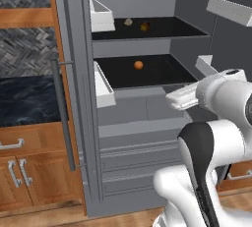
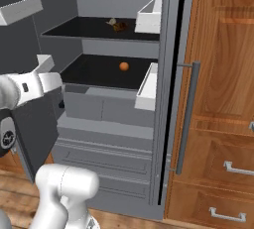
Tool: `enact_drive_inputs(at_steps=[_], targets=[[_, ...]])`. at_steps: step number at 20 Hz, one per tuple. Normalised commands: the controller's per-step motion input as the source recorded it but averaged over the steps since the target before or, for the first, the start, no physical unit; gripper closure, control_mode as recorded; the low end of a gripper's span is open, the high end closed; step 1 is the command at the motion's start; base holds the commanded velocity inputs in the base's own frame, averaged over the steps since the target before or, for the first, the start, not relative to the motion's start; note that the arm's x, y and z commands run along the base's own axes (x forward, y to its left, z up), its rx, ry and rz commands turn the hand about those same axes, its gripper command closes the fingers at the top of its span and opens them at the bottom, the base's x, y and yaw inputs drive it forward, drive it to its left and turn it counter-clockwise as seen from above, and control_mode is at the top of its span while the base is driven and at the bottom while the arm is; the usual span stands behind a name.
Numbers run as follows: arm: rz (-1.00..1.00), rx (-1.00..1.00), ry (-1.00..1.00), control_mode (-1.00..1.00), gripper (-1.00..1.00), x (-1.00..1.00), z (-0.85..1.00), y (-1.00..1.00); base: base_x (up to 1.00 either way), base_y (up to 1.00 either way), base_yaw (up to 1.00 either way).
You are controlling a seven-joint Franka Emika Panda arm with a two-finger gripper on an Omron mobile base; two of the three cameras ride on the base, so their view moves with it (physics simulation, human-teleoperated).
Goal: Place the sweet potato in the correct fridge rack based on whether it is a fruit or vegetable. Finally, close the fridge door.
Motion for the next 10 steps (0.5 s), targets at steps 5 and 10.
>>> enact_drive_inputs(at_steps=[5, 10], targets=[[0.03, -0.29, 0.00, -1.00, -1.00, -0.66, 0.41, 1.00, 0.00, 0.00, 0.00], [0.02, -0.27, 0.00, -1.00, -1.00, -0.41, 0.12, 1.00, 0.00, 0.00, 0.00]])
